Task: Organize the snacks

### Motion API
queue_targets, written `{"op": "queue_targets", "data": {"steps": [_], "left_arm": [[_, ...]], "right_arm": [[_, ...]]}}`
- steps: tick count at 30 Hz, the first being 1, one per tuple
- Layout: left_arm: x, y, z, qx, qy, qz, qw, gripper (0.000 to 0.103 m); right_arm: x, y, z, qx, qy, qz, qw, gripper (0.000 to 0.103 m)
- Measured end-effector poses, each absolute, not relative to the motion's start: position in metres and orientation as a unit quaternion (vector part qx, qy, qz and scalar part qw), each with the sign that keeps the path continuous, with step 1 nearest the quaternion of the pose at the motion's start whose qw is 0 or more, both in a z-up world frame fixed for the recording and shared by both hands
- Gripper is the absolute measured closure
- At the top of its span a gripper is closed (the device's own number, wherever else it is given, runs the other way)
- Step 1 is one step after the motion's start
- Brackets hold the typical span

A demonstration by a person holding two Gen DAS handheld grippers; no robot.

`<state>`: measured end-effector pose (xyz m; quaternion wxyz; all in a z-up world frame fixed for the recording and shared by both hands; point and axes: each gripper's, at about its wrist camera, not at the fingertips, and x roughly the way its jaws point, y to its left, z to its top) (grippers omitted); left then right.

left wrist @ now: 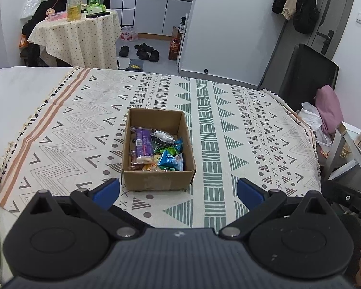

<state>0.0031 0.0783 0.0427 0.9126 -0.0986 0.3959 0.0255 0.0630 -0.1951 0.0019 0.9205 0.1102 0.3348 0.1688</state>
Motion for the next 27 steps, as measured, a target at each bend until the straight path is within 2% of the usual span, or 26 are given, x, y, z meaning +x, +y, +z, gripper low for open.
{"op": "queue_targets", "data": {"steps": [27], "left_arm": [[0.009, 0.08, 0.039, -0.094, 0.397, 0.026, 0.913, 0.0]], "right_arm": [[0.067, -0.183, -0.002, 0.087, 0.341, 0.169, 0.921, 0.0]]}}
